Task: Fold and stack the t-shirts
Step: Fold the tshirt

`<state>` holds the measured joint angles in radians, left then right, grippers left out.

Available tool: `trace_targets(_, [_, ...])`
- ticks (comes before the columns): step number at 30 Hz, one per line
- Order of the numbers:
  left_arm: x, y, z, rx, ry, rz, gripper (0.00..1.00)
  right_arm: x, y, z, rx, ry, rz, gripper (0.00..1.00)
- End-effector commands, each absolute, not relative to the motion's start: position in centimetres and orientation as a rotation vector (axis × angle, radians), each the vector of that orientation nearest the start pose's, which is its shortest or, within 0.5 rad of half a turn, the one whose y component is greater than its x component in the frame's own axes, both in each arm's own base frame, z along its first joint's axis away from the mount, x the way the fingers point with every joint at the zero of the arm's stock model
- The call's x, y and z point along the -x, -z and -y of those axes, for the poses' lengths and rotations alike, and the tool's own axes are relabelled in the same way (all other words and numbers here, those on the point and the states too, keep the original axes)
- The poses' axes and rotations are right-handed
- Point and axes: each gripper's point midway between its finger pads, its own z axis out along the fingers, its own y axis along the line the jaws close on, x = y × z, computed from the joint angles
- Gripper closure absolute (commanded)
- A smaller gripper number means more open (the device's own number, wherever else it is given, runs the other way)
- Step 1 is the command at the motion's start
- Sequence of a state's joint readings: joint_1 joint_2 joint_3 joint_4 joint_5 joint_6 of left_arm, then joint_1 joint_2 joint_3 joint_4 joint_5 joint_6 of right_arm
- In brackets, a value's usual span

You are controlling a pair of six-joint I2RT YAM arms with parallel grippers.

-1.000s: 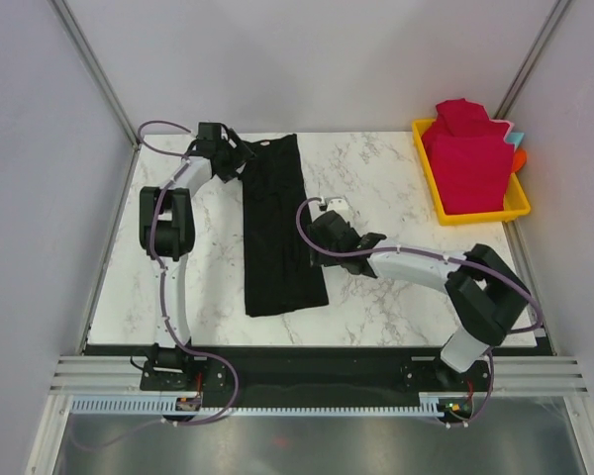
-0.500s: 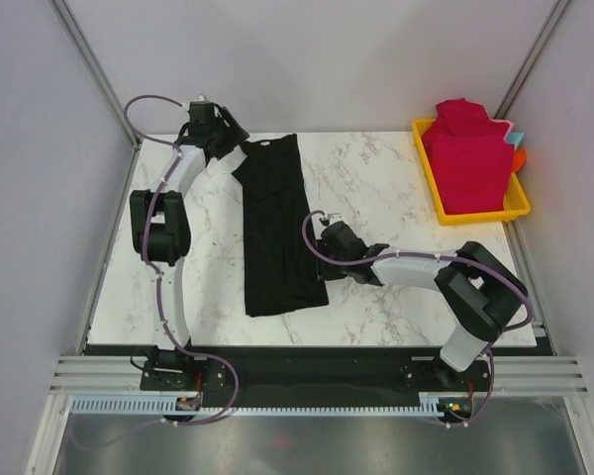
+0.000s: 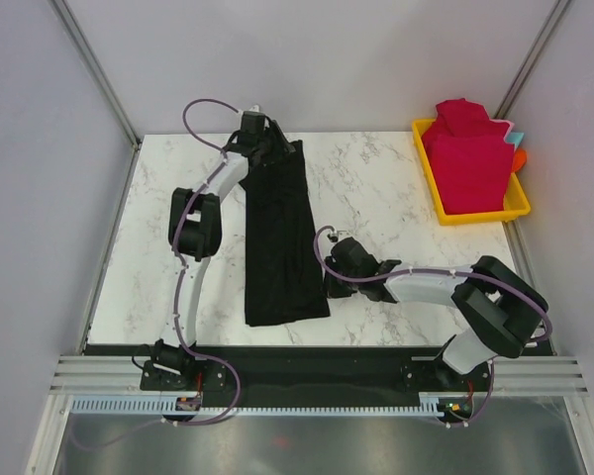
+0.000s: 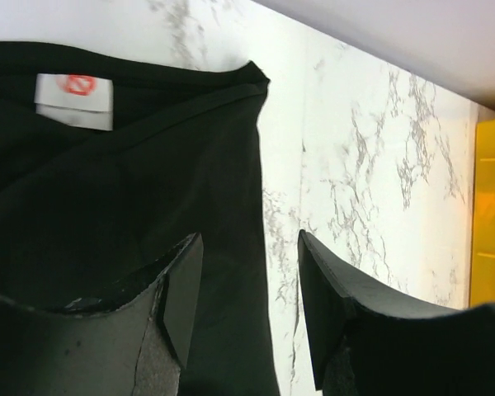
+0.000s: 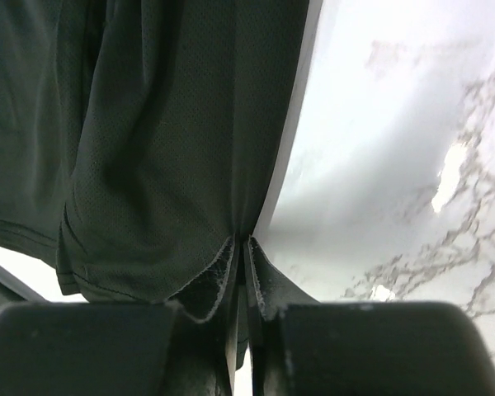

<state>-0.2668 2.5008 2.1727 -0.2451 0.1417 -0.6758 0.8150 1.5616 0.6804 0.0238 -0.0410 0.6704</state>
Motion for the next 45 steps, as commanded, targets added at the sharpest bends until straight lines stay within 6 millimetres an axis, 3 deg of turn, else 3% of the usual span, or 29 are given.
trace_targets(1, [-64.6, -9.4, 24.3, 0.317, 0.715, -2.139, 0.43, -20.7, -1.7, -27.9, 0.177, -0.713, -2.562, 0.86])
trace_targets(7, [-64.7, -7.6, 25.5, 0.363, 0.736, -2.155, 0.46, -20.1, -1.6, -27.1, 0.153, -0.723, -2.550, 0.87])
trace_targets(12, [-64.7, -4.6, 25.0, 0.494, 0.710, -2.202, 0.53, -19.2, -1.4, -27.3, 0.139, -0.758, -2.553, 0.88])
trace_targets(20, [-65.1, -3.9, 25.4, 0.574, 0.747, -2.206, 0.57, -16.3, -1.1, -27.7, 0.134, -0.800, -2.584, 0.90])
trace_targets(25, [-65.4, -4.0, 25.3, 0.570, 0.748, -2.198, 0.57, -15.3, -1.9, -27.3, 0.133, -0.824, -2.564, 1.00])
trace_targets(30, [-65.5, -4.1, 25.3, 0.568, 0.754, -2.195, 0.57, -14.3, -2.0, -26.8, 0.144, -0.827, -2.572, 1.00])
trace_targets(32, [-65.6, -4.1, 25.2, 0.568, 0.752, -2.193, 0.58, -14.1, -2.0, -26.8, 0.148, -0.832, -2.572, 0.94])
trace_targets(35, [-65.8, -4.5, 25.5, 0.548, 0.774, -2.180, 0.57, -14.4, -2.4, -26.7, 0.154, -0.809, -2.562, 0.69])
trace_targets(36, [-65.8, -4.8, 25.7, 0.539, 0.786, -2.176, 0.55, -14.5, -2.6, -26.7, 0.158, -0.805, -2.559, 0.65])
trace_targets(41, [-65.5, -7.7, 26.2, 0.478, 0.827, -2.147, 0.42, -16.6, -3.8, -26.5, 0.163, -0.704, -2.501, 0.60])
trace_targets(42, [-65.5, -9.8, 26.2, 0.463, 0.837, -2.118, 0.40, -17.0, -4.3, -26.9, 0.165, -0.709, -2.484, 0.60])
trace_targets(44, [-65.0, -10.8, 26.1, 0.440, 0.834, -2.118, 0.35, -17.3, -4.3, -27.0, 0.175, -0.691, -2.482, 0.60])
trace_targets(45, [-64.8, -12.6, 25.9, 0.426, 0.838, -2.099, 0.34, -17.5, -4.6, -27.3, 0.179, -0.695, -2.474, 0.60])
